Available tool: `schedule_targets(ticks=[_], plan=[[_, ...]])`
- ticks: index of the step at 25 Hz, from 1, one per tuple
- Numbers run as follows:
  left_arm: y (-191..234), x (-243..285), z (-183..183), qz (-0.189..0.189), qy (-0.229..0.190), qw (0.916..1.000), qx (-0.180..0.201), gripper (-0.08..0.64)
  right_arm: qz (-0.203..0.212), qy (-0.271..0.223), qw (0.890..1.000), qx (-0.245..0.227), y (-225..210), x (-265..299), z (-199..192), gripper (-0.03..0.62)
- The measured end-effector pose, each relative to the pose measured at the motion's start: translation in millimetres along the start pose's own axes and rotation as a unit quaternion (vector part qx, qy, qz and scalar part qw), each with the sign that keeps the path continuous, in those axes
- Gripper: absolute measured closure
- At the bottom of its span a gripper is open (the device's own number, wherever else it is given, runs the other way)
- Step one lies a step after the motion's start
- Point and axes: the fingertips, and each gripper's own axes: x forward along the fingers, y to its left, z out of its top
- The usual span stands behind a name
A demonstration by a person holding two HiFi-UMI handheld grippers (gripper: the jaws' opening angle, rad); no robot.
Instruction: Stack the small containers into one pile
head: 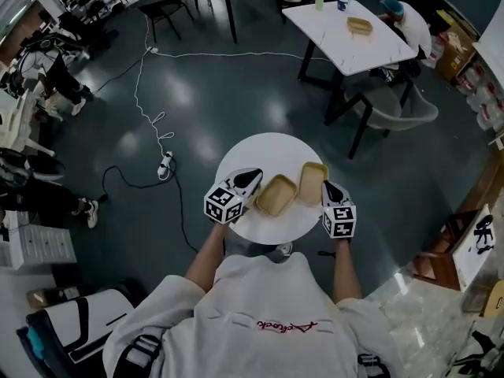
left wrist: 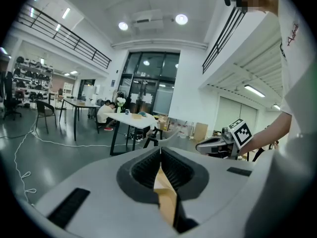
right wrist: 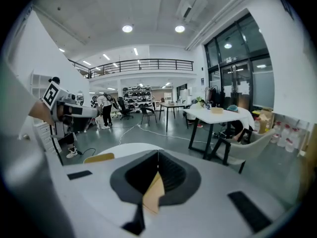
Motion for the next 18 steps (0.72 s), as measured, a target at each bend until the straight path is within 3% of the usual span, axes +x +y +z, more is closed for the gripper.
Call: schedule_targets(ticks=[7, 18], plan=[[14.8, -4.3, -29.0, 0.001, 0.023, 0.9995, -0.019, 0.541, 0.002, 0.034, 0.999, 0.016, 5.9, 12.0, -32.5, 0.572], [36.1, 2.3, -52.8, -0.061, 0.057, 0.9962, -0.025, 0.541, -0.037, 0.091, 0.993, 0.059, 23.0, 17.2, -80.6, 0.571]])
